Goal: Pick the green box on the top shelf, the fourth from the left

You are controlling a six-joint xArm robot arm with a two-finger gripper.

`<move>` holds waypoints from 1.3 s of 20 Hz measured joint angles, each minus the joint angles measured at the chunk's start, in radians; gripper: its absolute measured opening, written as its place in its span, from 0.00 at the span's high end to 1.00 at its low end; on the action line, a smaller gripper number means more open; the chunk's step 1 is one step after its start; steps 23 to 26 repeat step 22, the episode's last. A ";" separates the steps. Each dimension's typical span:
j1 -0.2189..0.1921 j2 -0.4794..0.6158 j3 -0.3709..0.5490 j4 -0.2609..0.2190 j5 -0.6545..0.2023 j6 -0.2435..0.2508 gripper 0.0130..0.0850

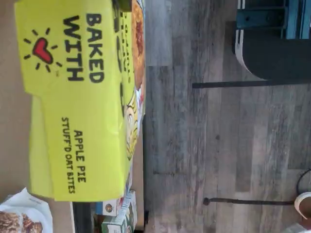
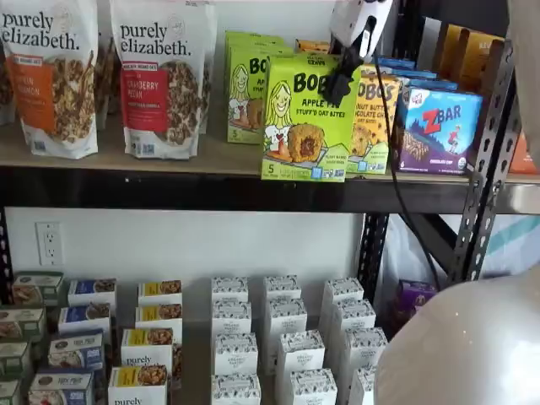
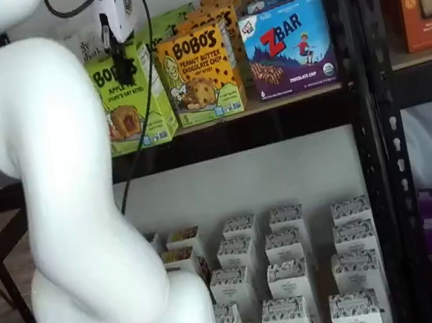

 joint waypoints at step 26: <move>-0.061 -0.058 0.078 -0.007 0.003 -0.066 0.83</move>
